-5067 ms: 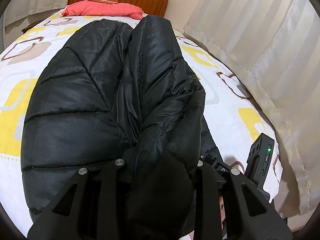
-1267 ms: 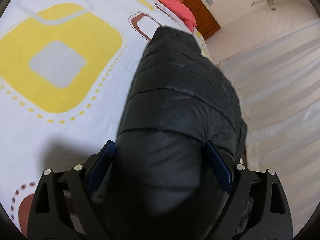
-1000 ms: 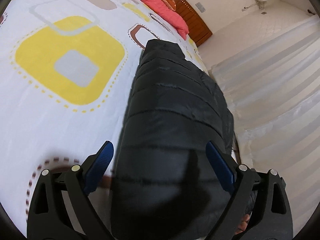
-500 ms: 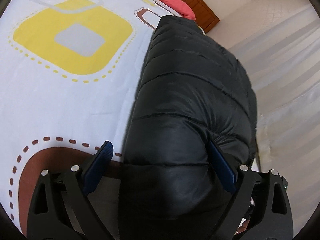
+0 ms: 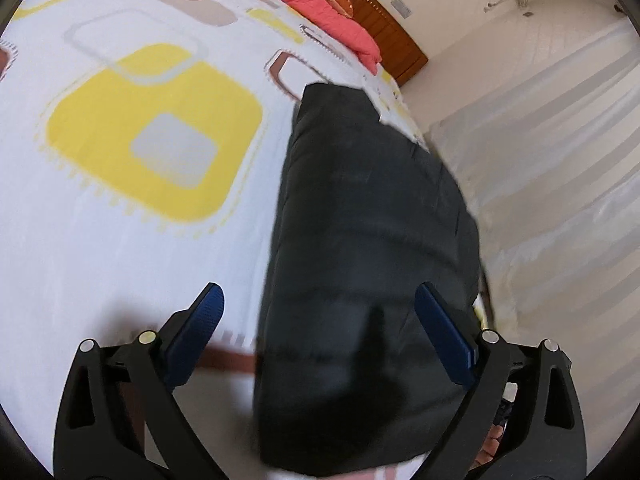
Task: Fold large clothes
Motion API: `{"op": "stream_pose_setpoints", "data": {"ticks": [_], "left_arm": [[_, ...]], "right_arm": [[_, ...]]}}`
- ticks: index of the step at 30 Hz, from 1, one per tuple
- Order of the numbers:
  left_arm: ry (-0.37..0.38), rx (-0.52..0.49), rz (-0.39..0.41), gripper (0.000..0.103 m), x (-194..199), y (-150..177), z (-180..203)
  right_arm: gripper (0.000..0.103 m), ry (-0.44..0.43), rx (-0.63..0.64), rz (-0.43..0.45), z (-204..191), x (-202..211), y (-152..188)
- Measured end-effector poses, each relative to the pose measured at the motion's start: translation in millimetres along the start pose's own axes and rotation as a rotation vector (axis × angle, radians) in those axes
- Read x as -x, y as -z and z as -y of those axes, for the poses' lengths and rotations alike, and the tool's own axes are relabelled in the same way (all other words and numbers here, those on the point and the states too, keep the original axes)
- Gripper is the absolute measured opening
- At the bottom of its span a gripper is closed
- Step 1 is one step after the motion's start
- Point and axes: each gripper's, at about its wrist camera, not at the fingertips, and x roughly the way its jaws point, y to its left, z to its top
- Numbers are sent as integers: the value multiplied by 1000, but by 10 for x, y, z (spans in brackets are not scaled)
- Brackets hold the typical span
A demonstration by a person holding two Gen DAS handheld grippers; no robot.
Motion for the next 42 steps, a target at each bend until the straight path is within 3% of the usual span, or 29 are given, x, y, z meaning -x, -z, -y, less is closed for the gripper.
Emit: {"op": "stream_pose_setpoints", "data": {"ticks": [3,8,9,10,11,16,23,31,36,39,40,42], "left_arm": [[46,51,-27,99,-207,-231,8],[53,110,-53,99,-612,-535,85],[44,100,-48,99,-687,-567,138],[26,94,-44,99,-752,-590,164],[13,92,-45,99,-770,-568,171],[-39,149,-96,99,-1105,-540,65],[-105,86,-77,99,-1240,-480,110],[-94,81,-75,99,-1272,-502,133],[-75,100,-104,100,-1163,-546,120],[-98,68,-83,100,-1060,-579,144],[-105,53,-72,100,-1029,-584,149],[-101,51,-68,100,-1003,-579,140]], "right_arm": [[75,6,41,36,-176,-116,-286],[74,24,32,29,-293,-606,-812],[72,54,36,30,-284,-692,-868],[54,77,43,24,-274,-738,-895],[46,104,52,4,-240,-826,-917],[42,107,22,-33,-26,-1115,-900],[42,82,0,-19,145,-1260,-840],[42,80,7,4,145,-1252,-794],[47,77,25,12,106,-1172,-800],[75,86,44,41,45,-1058,-810],[80,101,58,63,14,-1006,-803],[80,134,79,75,-15,-972,-796]]}}
